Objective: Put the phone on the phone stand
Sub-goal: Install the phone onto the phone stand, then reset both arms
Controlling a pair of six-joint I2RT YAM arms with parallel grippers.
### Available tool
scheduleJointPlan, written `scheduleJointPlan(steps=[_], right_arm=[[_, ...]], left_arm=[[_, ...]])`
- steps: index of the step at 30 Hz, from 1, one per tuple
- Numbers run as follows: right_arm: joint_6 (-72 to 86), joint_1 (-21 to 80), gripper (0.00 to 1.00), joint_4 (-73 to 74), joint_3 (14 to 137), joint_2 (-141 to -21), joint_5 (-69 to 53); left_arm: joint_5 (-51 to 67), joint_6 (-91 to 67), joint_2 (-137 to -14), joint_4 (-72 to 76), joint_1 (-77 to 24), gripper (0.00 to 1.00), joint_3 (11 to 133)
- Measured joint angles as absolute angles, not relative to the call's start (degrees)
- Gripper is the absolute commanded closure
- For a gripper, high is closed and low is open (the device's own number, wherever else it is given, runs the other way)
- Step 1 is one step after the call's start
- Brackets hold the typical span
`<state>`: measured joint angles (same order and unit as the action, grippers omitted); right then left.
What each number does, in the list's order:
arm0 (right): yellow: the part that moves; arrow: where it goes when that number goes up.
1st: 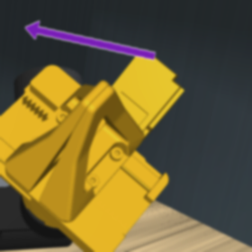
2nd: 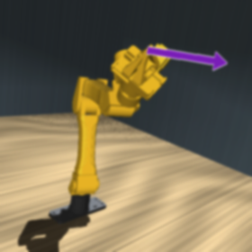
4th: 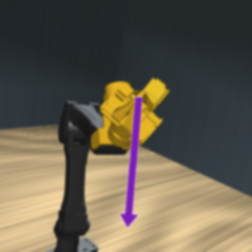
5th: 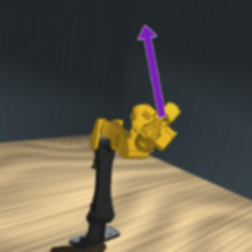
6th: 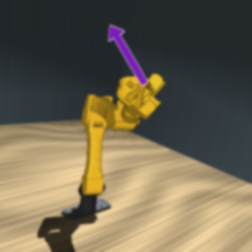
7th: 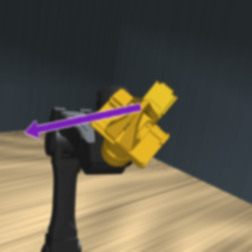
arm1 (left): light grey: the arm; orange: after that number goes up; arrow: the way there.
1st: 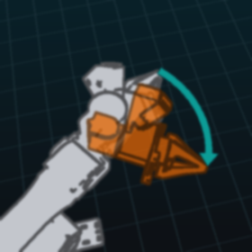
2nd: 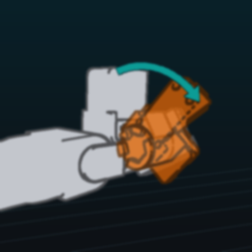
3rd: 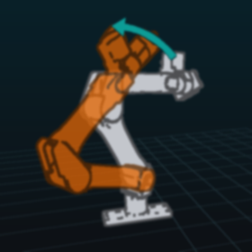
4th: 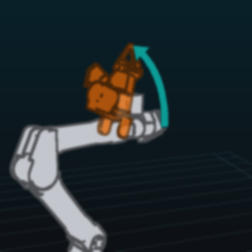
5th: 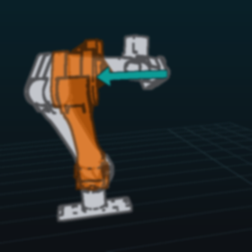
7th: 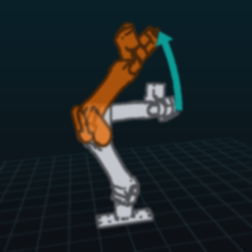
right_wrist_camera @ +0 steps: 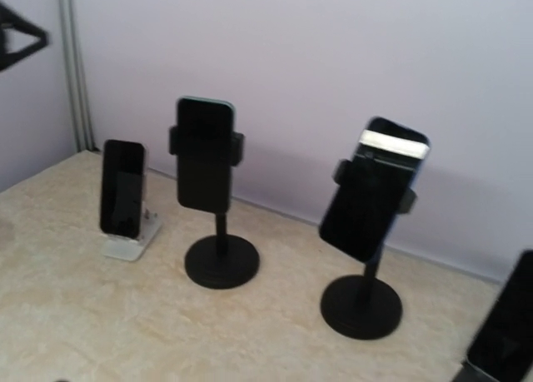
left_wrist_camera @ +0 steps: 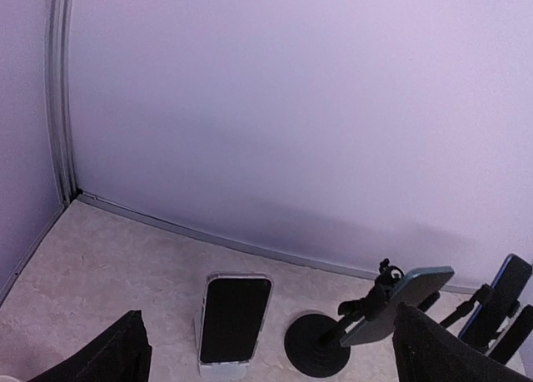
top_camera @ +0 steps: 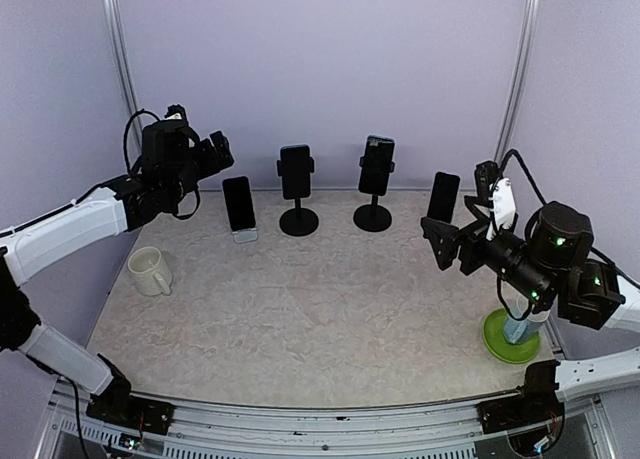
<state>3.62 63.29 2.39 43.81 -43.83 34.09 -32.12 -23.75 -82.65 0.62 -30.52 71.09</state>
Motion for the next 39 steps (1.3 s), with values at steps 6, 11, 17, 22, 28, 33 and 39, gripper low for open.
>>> scheduleJointPlan(steps=[6, 11, 17, 22, 28, 33, 39], right_arm=[[6.22, 60.95, 0.00, 8.58, 44.60, -40.32, 34.76], [8.08, 58.72, 0.00, 12.97, 44.60, -38.22, 34.96], [11.62, 54.96, 0.00, 19.84, 44.56, -38.65, 34.59], [14.74, 53.17, 0.00, 24.12, 43.13, -37.69, 34.11], [18.55, 53.06, 0.00, 28.21, 41.50, -30.92, 38.09], [23.88, 52.99, 0.00, 32.34, 41.65, -26.24, 46.48], [29.43, 52.97, 0.00, 38.68, 42.96, -26.41, 53.01]], left_arm=[[-28.45, -23.79, -73.03, -2.37, -34.94, 0.01, 61.28], [-24.16, -23.90, -62.70, -3.81, -37.50, 0.01, 51.68], [-20.12, -23.99, -49.34, -4.73, -38.72, 0.01, 44.16], [-19.88, -24.36, -39.51, -7.16, -39.05, 0.01, 39.46], [-26.48, -26.37, -32.80, -13.08, -39.05, 0.01, 36.80], [-30.20, -28.08, -30.96, -16.08, -39.05, 0.01, 36.05], [-33.39, -29.17, -31.24, -19.64, -39.05, 0.01, 36.05]])
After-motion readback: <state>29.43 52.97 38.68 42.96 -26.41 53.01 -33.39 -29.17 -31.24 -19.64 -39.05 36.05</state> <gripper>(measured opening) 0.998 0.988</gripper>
